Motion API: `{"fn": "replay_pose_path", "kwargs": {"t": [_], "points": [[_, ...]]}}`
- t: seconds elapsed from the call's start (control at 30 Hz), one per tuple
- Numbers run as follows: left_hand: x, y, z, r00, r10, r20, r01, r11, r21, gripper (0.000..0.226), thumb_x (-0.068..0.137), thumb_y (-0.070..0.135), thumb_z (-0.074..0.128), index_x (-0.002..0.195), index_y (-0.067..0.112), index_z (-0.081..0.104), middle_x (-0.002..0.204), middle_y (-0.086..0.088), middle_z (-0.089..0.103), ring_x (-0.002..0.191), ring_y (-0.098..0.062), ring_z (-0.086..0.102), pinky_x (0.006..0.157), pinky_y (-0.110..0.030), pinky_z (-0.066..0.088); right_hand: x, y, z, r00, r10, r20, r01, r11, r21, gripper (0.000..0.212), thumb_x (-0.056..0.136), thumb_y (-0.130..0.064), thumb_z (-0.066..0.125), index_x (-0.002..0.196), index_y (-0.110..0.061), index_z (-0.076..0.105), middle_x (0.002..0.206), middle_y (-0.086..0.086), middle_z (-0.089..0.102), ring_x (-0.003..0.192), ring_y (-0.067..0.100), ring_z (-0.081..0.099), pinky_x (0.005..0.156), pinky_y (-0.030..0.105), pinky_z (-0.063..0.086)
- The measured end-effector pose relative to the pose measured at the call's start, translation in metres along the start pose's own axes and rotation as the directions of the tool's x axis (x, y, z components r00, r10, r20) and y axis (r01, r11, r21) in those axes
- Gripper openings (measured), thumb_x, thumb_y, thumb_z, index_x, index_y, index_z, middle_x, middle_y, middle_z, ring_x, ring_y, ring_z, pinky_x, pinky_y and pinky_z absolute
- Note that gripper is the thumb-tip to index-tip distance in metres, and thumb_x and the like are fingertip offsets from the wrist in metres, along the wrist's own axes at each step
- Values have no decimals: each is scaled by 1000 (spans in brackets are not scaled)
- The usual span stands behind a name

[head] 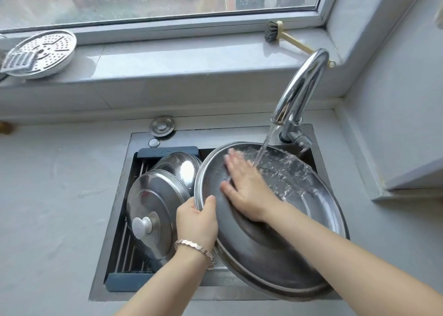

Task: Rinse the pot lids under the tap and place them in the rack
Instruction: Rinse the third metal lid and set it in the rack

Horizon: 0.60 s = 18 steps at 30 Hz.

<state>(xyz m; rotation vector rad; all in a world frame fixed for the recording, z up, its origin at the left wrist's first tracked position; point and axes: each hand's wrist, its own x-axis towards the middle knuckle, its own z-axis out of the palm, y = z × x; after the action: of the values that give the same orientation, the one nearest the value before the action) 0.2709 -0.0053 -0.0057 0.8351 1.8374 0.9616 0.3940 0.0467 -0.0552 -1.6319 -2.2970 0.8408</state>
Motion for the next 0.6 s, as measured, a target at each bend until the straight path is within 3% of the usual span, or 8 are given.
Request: {"fn": "replay_pose_path", "kwargs": {"t": [0.07, 0.13, 0.23, 0.33, 0.4, 0.47, 0.53, 0.6], "points": [[0, 2, 1, 1000, 3, 1, -3, 1000, -4, 16, 84, 7, 59, 69, 3, 57, 67, -12, 54, 65, -17, 47, 62, -31, 41, -2, -21, 2, 984, -176, 29, 173, 981, 83, 72, 87, -48, 15, 148, -16, -4, 147, -12, -20, 137, -1, -18, 112, 17, -15], [0, 3, -1, 1000, 10, 3, -10, 1000, -3, 14, 84, 6, 59, 71, 1, 59, 66, -12, 52, 65, -17, 45, 60, -30, 39, 4, -17, 0, 973, -230, 7, 229, 971, 65, 70, 87, -49, 17, 148, -18, 0, 146, -15, -15, 136, -3, -16, 112, 16, -14], [-1, 2, -7, 1000, -8, 1, 8, 1000, 28, 16, 83, 6, 57, 69, -1, 58, 62, -12, 46, 62, -18, 41, 58, -30, 35, 20, 16, -9, 999, 29, -41, -29, 1000, -11, 70, 89, -49, 18, 149, -19, 1, 155, -5, -11, 142, 6, -14, 118, 34, -9], [-4, 5, -11, 999, 16, -31, -15, 998, 60, 24, 82, 7, 56, 60, 5, 47, 56, -10, 37, 58, -20, 35, 56, -30, 32, 18, 57, -6, 955, 282, -97, -290, 952, -93, 64, 97, -45, 24, 149, -14, 6, 158, 5, 3, 146, 15, -2, 117, 36, -4], [-5, 13, -15, 995, 75, -59, -67, 990, 121, 32, 84, 8, 53, 56, 5, 39, 50, -8, 32, 52, -18, 31, 52, -27, 29, 4, 87, 1, 867, 490, -86, -496, 866, -63, 62, 95, -49, 22, 147, -14, 23, 153, 10, 27, 142, 21, 21, 115, 39, 10], [-4, 24, -18, 987, 147, -62, -133, 972, 196, 39, 87, 11, 50, 52, 9, 32, 47, -3, 31, 48, -18, 29, 49, -29, 26, -15, 105, 7, 686, 726, 55, -727, 687, -6, 69, 91, -55, 13, 135, -12, 44, 134, 16, 51, 127, 28, 42, 107, 38, 23], [1, 35, -18, 979, 203, -22, -187, 934, 303, 38, 89, 12, 47, 55, 10, 31, 49, -4, 32, 48, -20, 30, 49, -31, 26, -32, 111, 11, 552, 800, 236, -833, 543, 107, 69, 96, -51, 14, 121, -1, 54, 122, 20, 57, 118, 32, 51, 96, 34, 37], [7, 45, -14, 979, 197, 56, -203, 903, 378, 30, 87, 8, 43, 60, 9, 32, 54, -5, 35, 50, -21, 31, 48, -31, 25, -45, 108, 14, 524, 757, 390, -843, 394, 367, 54, 99, -45, 22, 112, -2, 52, 105, 19, 62, 98, 33, 61, 78, 33, 48]]}}
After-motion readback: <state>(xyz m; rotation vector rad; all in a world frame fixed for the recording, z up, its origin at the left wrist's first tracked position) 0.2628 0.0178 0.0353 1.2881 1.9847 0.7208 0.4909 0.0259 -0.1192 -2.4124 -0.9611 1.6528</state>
